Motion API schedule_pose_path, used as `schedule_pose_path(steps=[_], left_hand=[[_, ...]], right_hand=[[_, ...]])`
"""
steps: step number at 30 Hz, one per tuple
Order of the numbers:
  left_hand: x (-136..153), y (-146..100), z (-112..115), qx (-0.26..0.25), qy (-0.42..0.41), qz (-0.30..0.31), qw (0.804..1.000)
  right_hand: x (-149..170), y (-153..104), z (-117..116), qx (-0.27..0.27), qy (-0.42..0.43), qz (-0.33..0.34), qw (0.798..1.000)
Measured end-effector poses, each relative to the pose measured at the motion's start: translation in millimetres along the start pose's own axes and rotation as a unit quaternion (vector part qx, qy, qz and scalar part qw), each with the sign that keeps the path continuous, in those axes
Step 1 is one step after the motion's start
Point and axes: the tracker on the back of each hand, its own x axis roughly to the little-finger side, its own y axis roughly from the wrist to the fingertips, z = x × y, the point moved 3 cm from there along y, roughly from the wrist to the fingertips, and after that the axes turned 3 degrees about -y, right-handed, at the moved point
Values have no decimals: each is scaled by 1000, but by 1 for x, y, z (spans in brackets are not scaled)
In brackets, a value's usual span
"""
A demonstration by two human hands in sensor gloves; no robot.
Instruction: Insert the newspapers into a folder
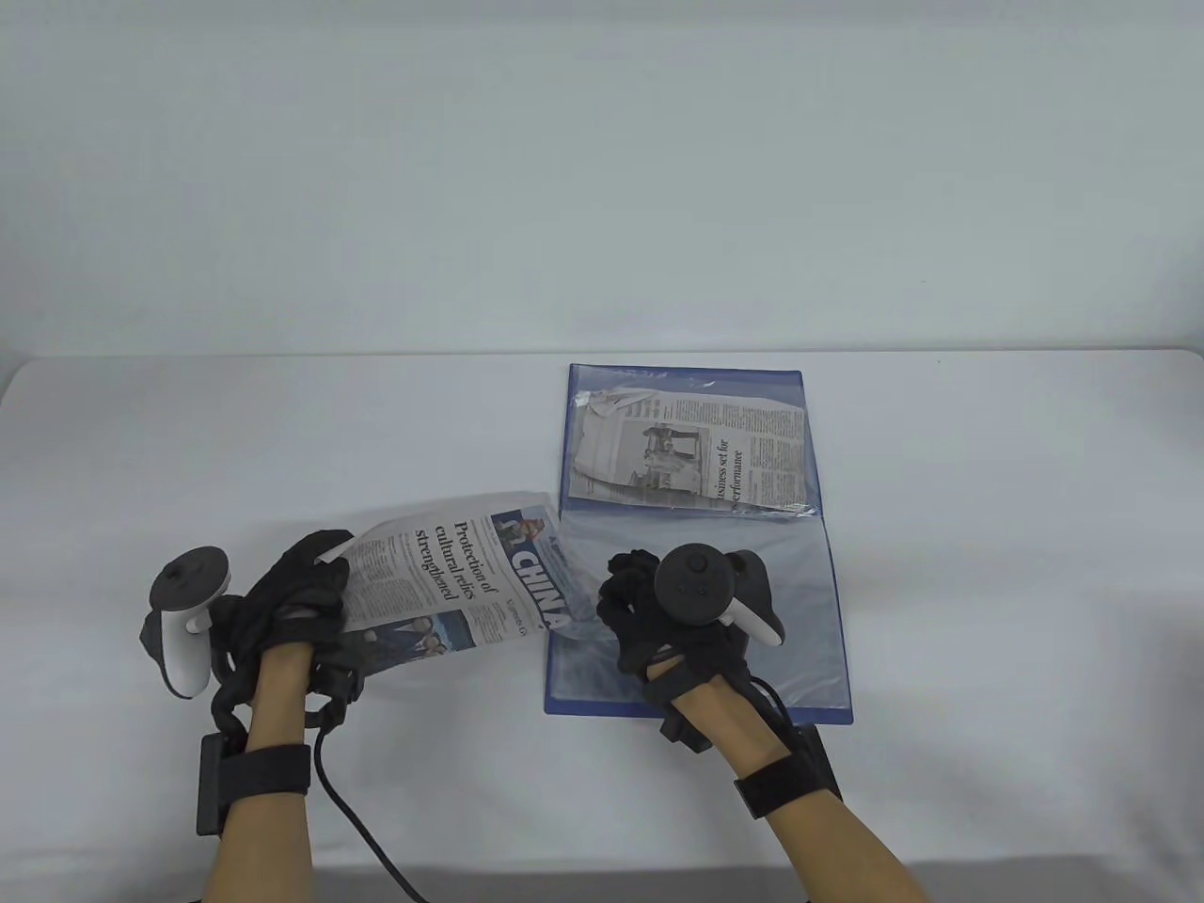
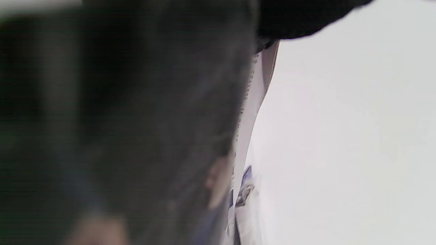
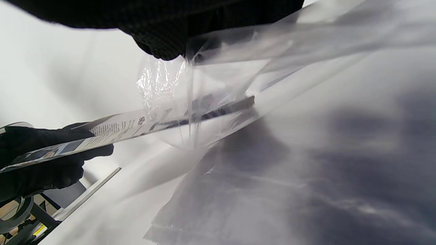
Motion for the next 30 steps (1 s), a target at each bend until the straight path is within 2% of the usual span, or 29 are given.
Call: schedule_pose_path(steps=[5, 11, 14, 19, 22, 25, 27, 30], left_hand=[[11, 15, 11, 51, -34, -3, 998], [25, 27, 22, 70, -17, -53, 996], [33, 27, 18, 70, -41, -80, 994], [26, 21, 9, 75, -85, -50, 992], [9, 14, 11, 74, -43, -13, 996], [-5, 6, 14, 57, 28, -24, 998], [-5, 6, 15, 50, 53, -44, 996], [8, 12, 15, 44, 24, -53, 997]], right_hand=[[1, 0, -1, -5, -2, -1, 1000], [1, 1, 0, -7, -3, -1, 1000], [0, 1, 0, -7, -4, 0, 1000], [0, -1, 5, 1, 3, 3, 1000], [1, 0, 4, 1, 6, 1, 1000], [1, -1, 4, -1, 3, 1, 1000], [-1, -1, 6, -3, -1, 2, 1000], [-2, -2, 7, 0, 6, 5, 1000]])
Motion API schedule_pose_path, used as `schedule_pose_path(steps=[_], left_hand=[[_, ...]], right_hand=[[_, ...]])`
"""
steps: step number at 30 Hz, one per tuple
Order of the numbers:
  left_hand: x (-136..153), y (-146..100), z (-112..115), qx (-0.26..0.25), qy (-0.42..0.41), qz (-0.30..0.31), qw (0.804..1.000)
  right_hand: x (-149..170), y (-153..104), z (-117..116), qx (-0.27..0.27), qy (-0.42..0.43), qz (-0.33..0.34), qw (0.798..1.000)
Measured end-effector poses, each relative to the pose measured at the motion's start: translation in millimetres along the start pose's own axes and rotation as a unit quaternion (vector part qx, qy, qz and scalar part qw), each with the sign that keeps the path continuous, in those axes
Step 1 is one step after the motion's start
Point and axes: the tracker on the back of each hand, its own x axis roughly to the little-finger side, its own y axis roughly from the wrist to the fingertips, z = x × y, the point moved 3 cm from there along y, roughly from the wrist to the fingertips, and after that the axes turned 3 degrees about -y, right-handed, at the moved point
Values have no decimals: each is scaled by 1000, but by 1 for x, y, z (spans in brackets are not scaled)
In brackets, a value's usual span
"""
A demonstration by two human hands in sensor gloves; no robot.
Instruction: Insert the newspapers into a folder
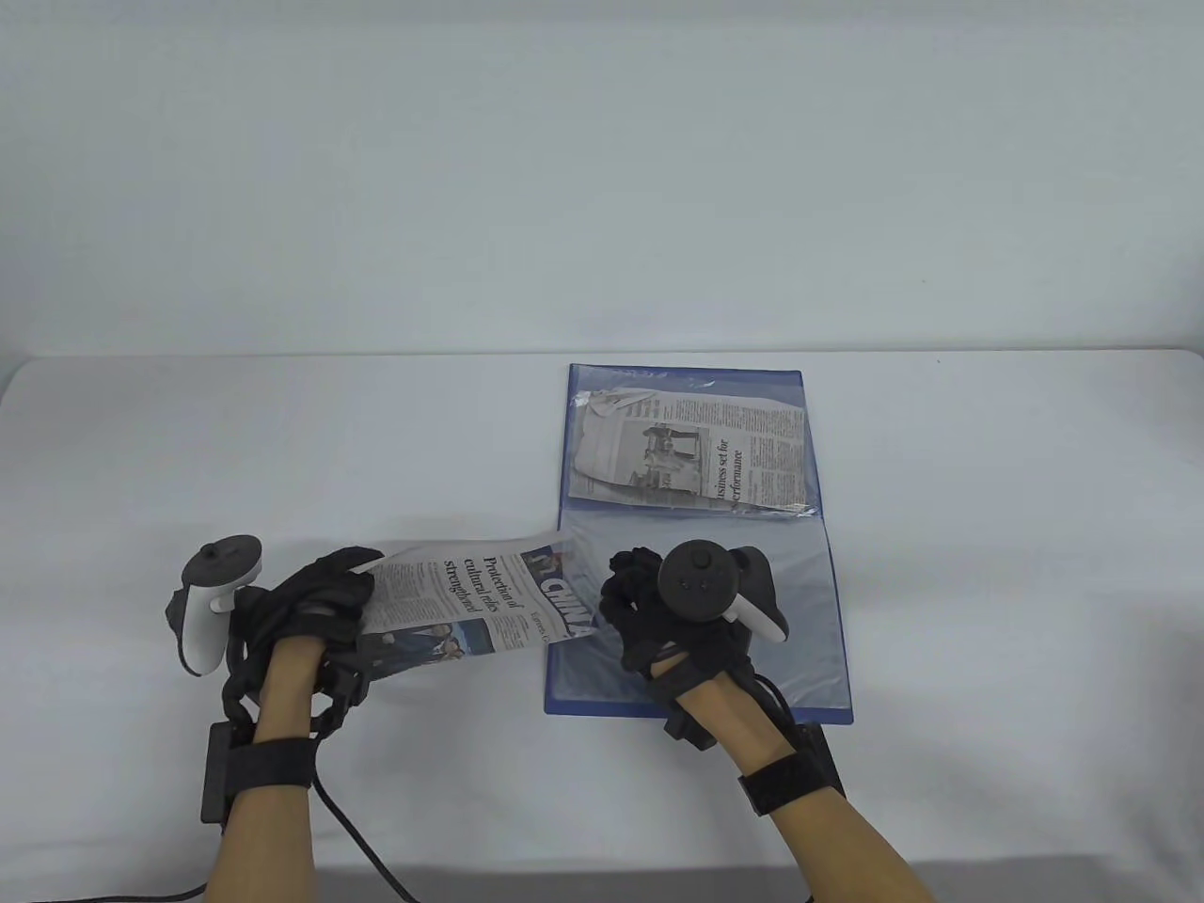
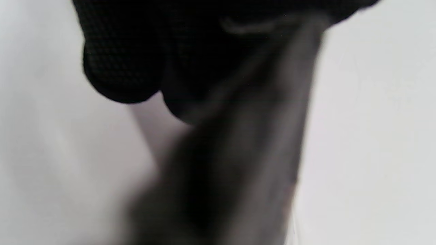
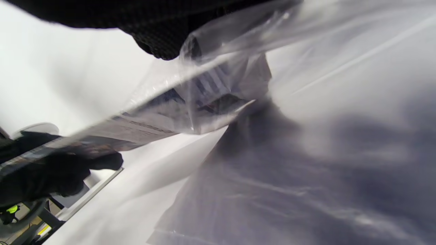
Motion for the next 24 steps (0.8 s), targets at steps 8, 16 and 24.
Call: schedule_pose_path(steps=[8, 16, 24], left_hand=[[18, 20, 7, 25, -129, 22, 991], [25, 7, 17, 21, -126, -90, 988], [-3, 9, 61, 89, -14, 36, 995]], right_hand=[[0, 2, -4, -6, 5, 2, 1000], [0, 2, -5, -10, 2, -2, 1000], [-3, 3, -7, -13, -1, 2, 1000]])
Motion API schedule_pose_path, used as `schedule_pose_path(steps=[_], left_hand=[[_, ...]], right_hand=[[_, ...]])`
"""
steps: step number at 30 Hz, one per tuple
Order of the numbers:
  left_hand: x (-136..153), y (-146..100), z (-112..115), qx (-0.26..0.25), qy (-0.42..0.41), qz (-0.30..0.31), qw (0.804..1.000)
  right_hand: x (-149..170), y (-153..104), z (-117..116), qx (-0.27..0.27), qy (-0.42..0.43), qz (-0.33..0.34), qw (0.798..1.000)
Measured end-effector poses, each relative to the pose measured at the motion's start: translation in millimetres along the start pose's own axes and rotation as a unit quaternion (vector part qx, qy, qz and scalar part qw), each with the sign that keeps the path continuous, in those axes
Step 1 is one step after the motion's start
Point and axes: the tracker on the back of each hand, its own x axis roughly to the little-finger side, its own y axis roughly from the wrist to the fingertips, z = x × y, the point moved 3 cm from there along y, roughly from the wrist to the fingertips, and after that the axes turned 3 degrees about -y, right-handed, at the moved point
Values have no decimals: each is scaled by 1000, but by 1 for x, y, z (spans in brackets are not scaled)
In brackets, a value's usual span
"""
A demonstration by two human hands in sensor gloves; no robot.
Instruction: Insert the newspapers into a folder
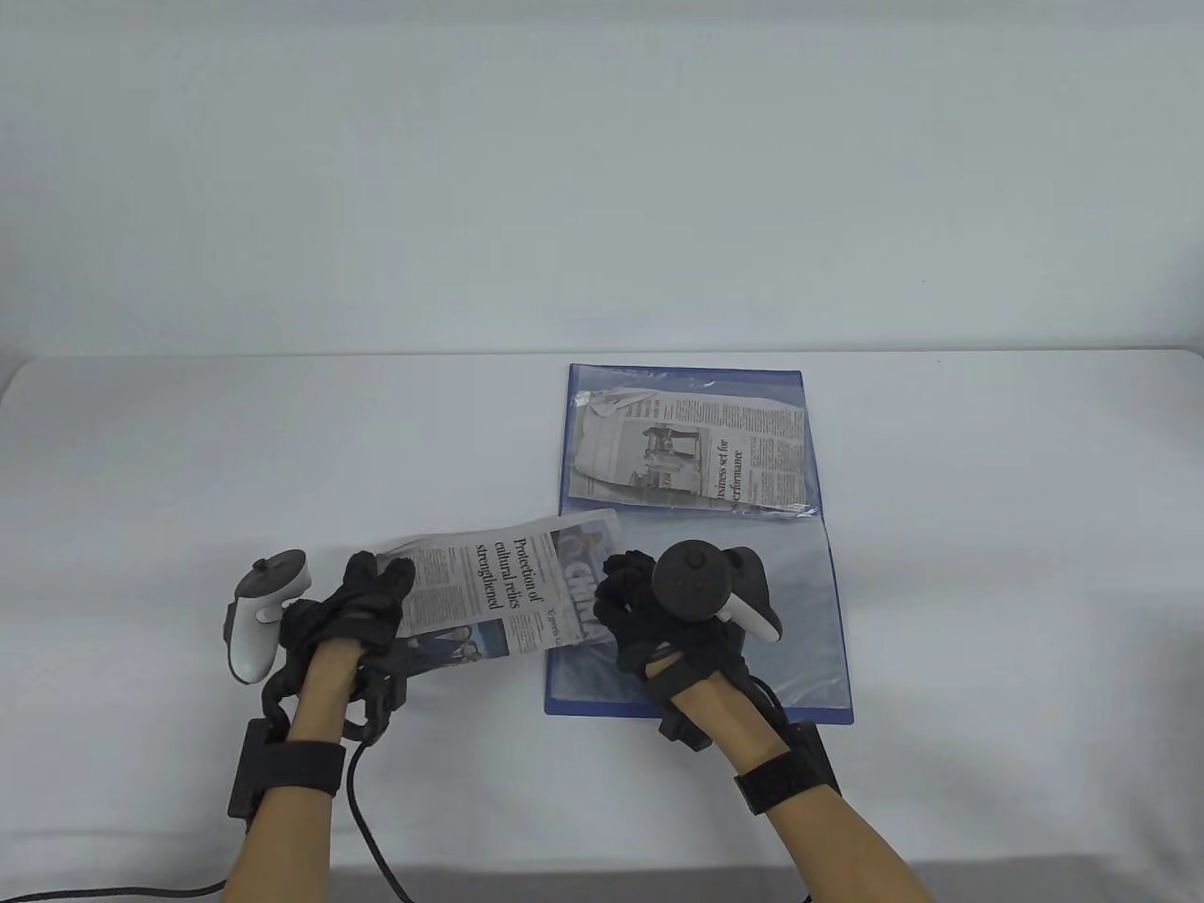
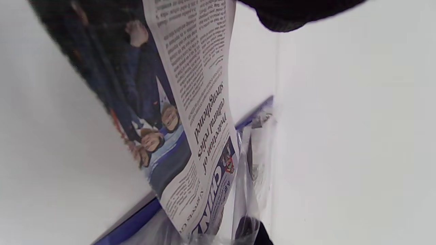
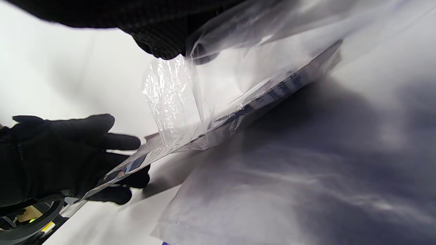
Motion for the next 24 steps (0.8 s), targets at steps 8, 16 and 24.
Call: schedule_pose_path(steps=[8, 16, 24], left_hand=[[-10, 4, 28, -54, 160, 10, 986], [-15, -3, 48, -84, 299, -96, 946], [-18, 2, 67, -50, 274, -29, 960]], right_hand=[[-2, 0, -2, 1, -7, -3, 1000], [-4, 1, -5, -5, -24, -2, 1000], [-1, 2, -6, -9, -25, -9, 1000]])
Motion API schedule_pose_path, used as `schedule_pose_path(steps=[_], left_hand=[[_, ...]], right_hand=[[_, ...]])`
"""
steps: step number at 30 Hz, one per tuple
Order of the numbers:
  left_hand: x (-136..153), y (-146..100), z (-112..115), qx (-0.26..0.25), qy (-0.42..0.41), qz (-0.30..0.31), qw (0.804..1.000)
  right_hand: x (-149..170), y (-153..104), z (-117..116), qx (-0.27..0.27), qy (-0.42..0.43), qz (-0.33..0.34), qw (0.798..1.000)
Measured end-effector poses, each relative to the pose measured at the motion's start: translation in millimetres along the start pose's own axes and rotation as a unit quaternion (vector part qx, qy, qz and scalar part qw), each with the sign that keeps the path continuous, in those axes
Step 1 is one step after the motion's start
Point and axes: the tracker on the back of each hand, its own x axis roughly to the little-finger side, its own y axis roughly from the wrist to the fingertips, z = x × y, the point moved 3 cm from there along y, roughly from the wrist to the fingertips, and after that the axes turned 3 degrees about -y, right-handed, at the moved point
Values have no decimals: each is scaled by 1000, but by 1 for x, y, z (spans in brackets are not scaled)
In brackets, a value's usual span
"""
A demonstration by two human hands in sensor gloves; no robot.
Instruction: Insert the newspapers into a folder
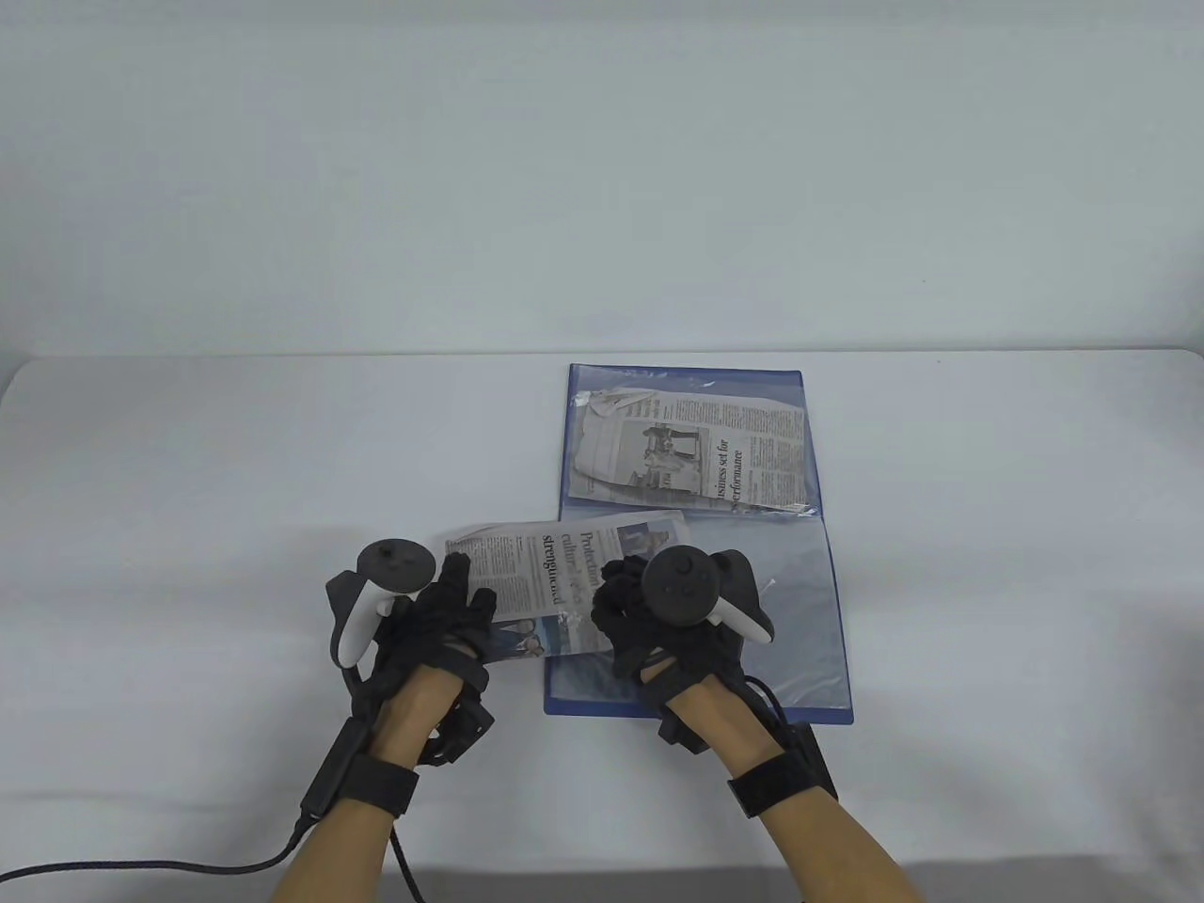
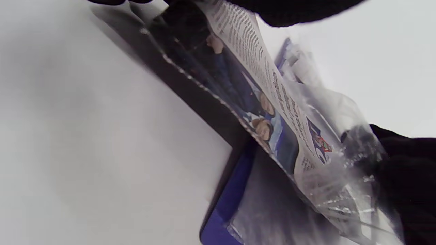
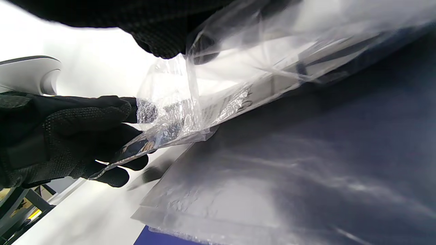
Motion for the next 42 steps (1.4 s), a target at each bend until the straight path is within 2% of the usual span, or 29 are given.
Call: schedule_pose_path(steps=[5, 9, 15, 19, 25, 30, 32, 33, 35, 39, 42], left_hand=[[-5, -2, 5, -16, 32, 7, 999], [-9, -3, 7, -31, 29, 44, 998], [-28, -7, 18, -44, 71, 94, 992], [-41, -6, 31, -20, 78, 135, 988], [-54, -4, 52, 56, 66, 195, 977], [-52, -2, 51, 80, 35, 197, 977], [-51, -5, 45, 67, 23, 195, 978], [-50, -7, 39, 46, 30, 187, 981], [-50, -9, 36, 37, 75, 169, 982], [-50, -9, 45, 86, 108, 162, 977], [-54, -9, 52, 85, 116, 171, 975]], right_hand=[[-2, -1, 1, 1, -7, 3, 1000], [-3, -1, -1, -2, -9, 7, 1000], [-4, -1, 2, 2, -9, 7, 1000], [-1, 0, 2, 4, -2, 3, 1000], [-4, 0, 3, 8, -2, 5, 1000], [-3, -1, 6, 16, 8, 3, 1000], [-3, -1, 7, 20, 12, 2, 1000], [-3, -2, 8, 23, 17, 2, 1000], [-3, -3, 10, 31, 23, 2, 999], [-3, -4, 8, 34, 28, 3, 999], [-4, -2, 6, 31, 25, 3, 999]])
